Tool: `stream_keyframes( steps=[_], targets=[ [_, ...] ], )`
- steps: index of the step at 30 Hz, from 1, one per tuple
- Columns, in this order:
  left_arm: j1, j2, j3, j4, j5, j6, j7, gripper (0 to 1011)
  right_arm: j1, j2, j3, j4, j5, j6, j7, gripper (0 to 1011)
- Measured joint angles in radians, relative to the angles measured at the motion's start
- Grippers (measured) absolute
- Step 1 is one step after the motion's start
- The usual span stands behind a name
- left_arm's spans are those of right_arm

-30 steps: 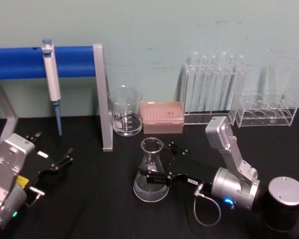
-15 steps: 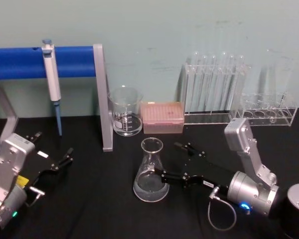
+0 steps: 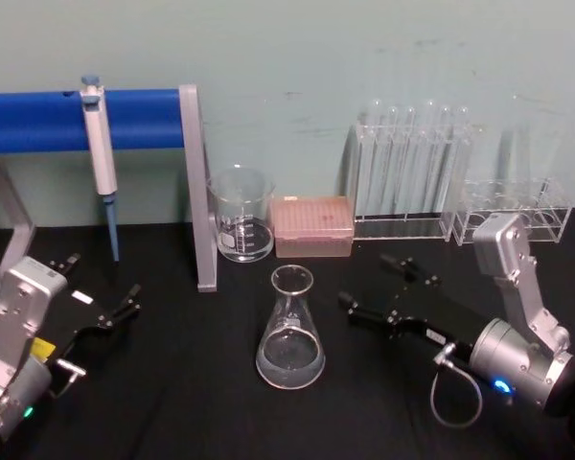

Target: Grasp the erlenmeyer flask with one hand, shake it three times, then place it back.

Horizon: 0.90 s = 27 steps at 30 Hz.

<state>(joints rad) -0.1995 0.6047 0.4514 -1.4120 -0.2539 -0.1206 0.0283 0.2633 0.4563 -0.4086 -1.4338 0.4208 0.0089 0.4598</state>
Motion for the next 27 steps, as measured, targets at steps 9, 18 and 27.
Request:
stream_keyframes(
  steps=[9, 18, 27],
  targets=[
    [0.0, 0.0, 0.0, 0.0, 0.0, 0.0, 0.0, 1001, 0.002, -0.05, 0.041, 0.031, -0.06, -0.032, -0.107, 1003],
    [0.0, 0.0, 0.0, 0.0, 0.0, 0.0, 0.0, 1001, 0.015, -0.109, 0.075, 0.089, -0.123, -0.04, -0.213, 1003],
    [0.0, 0.0, 0.0, 0.0, 0.0, 0.0, 0.0, 1001, 0.021, -0.151, 0.107, 0.142, -0.154, -0.023, -0.276, 1003]
  ],
)
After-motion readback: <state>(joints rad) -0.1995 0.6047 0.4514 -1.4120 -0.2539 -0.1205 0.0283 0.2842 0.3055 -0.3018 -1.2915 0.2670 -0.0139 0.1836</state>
